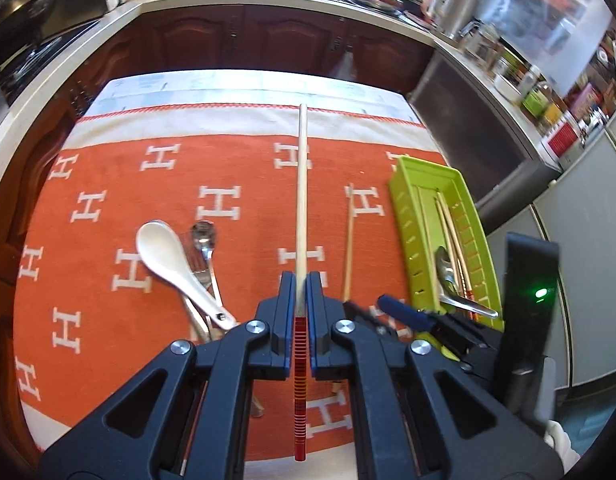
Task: Organize utensils
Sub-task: 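Carry both held chopsticks over the green tray, then lower both chopsticks into the green tray and open both tools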
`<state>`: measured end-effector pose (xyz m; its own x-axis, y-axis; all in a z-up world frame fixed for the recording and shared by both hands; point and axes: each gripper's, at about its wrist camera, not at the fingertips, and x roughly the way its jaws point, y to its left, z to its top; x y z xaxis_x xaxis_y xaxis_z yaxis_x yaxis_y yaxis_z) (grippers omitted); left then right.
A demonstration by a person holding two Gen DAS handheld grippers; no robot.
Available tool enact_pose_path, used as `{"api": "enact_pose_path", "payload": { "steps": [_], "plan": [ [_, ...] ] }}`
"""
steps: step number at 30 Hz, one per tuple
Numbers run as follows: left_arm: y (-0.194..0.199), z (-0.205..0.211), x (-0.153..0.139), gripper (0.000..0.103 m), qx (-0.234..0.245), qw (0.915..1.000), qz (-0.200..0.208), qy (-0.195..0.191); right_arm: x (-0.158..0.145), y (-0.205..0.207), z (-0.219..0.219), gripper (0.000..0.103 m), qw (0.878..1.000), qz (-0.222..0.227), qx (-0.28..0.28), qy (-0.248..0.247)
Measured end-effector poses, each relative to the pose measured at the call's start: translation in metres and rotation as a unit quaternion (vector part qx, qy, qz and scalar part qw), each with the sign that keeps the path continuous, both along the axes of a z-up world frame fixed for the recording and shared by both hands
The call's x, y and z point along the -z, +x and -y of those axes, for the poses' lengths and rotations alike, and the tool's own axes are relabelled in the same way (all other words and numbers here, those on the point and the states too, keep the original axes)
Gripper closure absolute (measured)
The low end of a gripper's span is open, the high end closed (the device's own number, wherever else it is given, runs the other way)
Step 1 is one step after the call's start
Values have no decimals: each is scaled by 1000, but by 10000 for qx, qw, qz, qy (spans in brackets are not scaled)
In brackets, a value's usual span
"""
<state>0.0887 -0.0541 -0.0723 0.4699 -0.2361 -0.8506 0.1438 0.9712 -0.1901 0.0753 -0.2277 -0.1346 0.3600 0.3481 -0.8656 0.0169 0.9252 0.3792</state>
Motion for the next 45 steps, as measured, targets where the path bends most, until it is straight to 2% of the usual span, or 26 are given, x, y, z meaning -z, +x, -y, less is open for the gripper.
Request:
{"api": "enact_pose_path", "payload": {
  "steps": [3, 6, 9, 10, 12, 13, 16, 22, 24, 27, 31, 35, 40, 45],
  "plan": [
    [0, -11, 1, 100, -116, 9999, -20, -65, 3, 7, -21, 62, 9966, 283, -138, -757],
    [1, -18, 3, 100, -182, 9998, -23, -102, 11, 9, -38, 62, 9918, 294, -319, -1201],
    [2, -21, 5, 100, -227, 9996, -39, -143, 25, 13, -48, 67, 9890, 67, -516, -1386],
    [2, -22, 6, 100, -237, 9996, -50, -153, 25, 10, -55, 69, 9844, 223, -601, -1641],
    [3, -23, 9, 100, -256, 9995, -88, -168, 27, 7, -61, 77, 9812, 215, -633, -1809],
    [3, -23, 10, 100, -259, 9994, -111, -184, 26, 7, -61, 88, 9820, 208, -601, -1781],
    [3, -23, 11, 100, -252, 9994, -136, -195, 25, 7, -56, 96, 9858, 129, -463, -1610],
    [0, -18, 5, 100, -161, 9995, -125, -260, 14, 1, -25, 96, 9974, -76, -133, -710],
    [-1, -12, 3, 100, -96, 9993, -148, -318, -3, -5, -8, 97, 9994, 16, 18, -354],
    [0, 5, -2, 100, 100, 9989, -204, -417, -31, -15, 20, 97, 9994, 231, 235, -110],
    [5, 41, -6, 100, 474, 9967, -315, -578, -62, -28, 60, 97, 9970, 501, 584, -104],
    [8, 86, -7, 100, 810, 9941, -410, -600, -77, -35, 96, 97, 9939, 599, 882, -293],
    [11, 136, 5, 100, 1080, 9899, -703, -592, -73, -36, 127, 97, 9919, 413, 1114, -441],
    [10, 163, 27, 99, 1258, 9876, -892, -296, -54, -30, 142, 94, 9920, 39, 1111, -601]
  ]
}}
